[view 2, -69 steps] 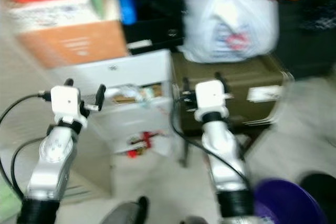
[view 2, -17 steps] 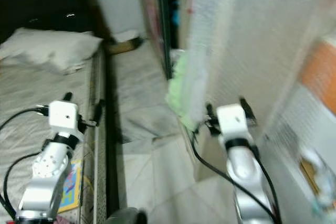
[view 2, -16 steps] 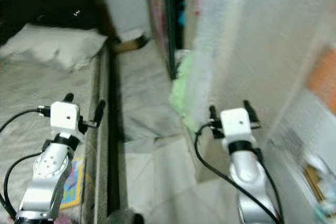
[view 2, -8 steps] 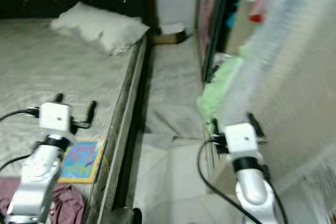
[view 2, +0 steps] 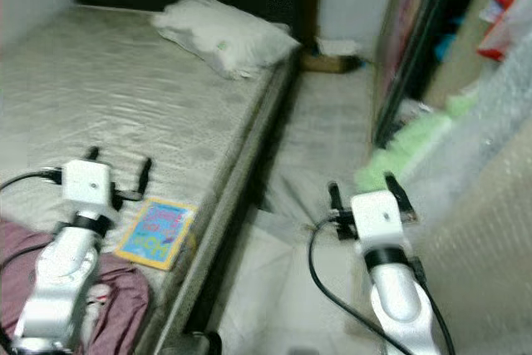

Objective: Clean up the room

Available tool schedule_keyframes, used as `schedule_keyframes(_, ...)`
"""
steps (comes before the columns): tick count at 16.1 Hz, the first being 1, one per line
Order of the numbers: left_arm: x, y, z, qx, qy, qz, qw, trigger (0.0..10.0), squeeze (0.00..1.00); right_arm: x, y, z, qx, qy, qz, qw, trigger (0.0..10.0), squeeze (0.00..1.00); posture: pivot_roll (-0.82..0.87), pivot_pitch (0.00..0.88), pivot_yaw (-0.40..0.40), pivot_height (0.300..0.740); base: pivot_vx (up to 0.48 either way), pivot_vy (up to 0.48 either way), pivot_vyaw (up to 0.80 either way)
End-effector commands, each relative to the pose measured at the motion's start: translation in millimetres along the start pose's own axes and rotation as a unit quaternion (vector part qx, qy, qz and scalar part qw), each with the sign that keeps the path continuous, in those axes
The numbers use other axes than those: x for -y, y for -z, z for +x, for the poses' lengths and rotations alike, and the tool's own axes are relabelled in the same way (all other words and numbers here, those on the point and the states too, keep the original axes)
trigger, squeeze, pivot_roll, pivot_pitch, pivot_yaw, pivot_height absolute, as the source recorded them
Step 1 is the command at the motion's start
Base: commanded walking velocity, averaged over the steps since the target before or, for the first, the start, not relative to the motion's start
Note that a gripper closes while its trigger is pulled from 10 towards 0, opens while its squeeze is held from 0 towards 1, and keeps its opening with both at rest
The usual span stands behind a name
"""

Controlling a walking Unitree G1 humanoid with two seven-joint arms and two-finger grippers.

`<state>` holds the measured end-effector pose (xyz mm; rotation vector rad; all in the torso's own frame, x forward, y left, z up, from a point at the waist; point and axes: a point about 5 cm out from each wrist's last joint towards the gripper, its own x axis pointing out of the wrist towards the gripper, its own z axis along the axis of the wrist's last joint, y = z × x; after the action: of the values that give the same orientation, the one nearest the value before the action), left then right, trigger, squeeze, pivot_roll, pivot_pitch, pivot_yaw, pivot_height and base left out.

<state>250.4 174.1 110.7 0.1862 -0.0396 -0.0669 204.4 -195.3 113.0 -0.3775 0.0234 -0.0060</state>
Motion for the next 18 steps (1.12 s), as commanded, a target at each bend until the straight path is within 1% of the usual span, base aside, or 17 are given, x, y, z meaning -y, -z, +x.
schedule_keyframes(1, -4.3, -0.6, -0.9, -0.001, -0.005, 0.006, 1.000, 10.0, 0.00, -0.6, -2.4, 1.3, 0.004, 0.000, 0.005, 1.000, 10.0, 0.00, -0.04, 0.047, 0.030, 0.740, 0.000, 0.000, 0.80)
schedule_keyframes(11, -3.9, -1.1, 1.7, 0.001, -0.003, 0.007, 1.000, 10.0, 0.00, -5.3, -6.4, 9.5, 0.014, -0.011, 0.014, 1.000, 10.0, 0.00, -0.04, 0.044, 0.031, 0.740, 0.000, 0.000, 0.80)
schedule_keyframes(18, -2.0, -0.7, 4.7, 0.004, 0.001, 0.005, 1.000, 10.0, 0.00, -7.5, -7.1, 14.4, 0.021, -0.016, 0.019, 0.999, 10.0, 0.00, -0.04, 0.025, 0.032, 0.740, 0.000, 0.000, 0.80)
